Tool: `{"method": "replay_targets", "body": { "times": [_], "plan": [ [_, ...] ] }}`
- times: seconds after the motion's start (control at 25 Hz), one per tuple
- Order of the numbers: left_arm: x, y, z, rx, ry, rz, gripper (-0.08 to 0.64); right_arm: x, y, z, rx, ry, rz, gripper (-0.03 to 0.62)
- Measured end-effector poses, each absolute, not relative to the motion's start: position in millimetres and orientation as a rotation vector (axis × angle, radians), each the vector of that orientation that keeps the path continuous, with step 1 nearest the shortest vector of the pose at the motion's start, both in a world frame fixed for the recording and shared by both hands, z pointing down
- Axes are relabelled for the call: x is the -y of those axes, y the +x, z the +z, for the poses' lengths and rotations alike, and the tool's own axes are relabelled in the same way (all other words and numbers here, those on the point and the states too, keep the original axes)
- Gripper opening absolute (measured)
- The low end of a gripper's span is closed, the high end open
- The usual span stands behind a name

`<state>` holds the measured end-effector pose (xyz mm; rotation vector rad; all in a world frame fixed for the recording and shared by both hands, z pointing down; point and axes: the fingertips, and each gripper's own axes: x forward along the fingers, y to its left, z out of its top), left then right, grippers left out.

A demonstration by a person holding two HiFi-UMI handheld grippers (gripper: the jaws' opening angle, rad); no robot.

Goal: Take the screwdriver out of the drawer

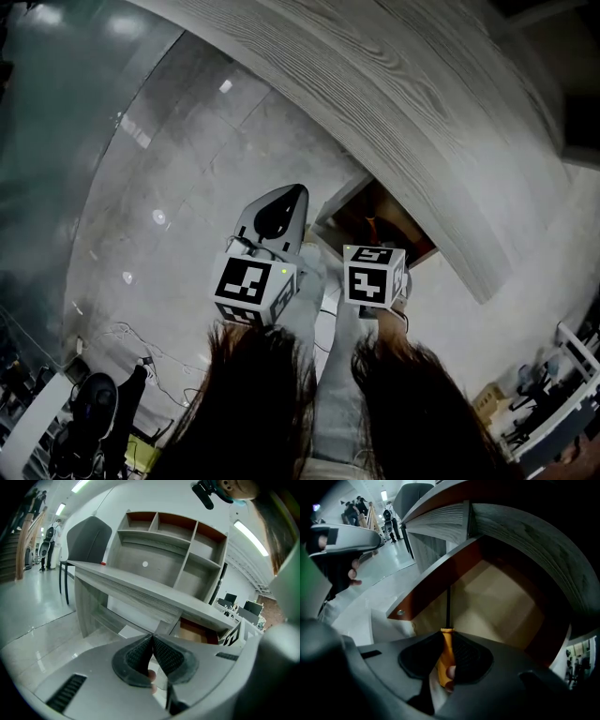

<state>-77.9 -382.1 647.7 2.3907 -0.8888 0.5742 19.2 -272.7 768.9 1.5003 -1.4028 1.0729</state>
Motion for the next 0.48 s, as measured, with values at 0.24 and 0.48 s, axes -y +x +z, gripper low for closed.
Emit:
{"method": "replay_targets", "body": {
  "times": [0.24,0.48],
  "plan": [
    [369,-75,637,0.93,2.395,0.56,0.017,262,27,749,1.433,1.521,1.094,0.083],
    [354,-68,627,0.952,2.372,0.574,0.017,257,27,731,1.49,1.534,1.081,0.083]
  ]
}}
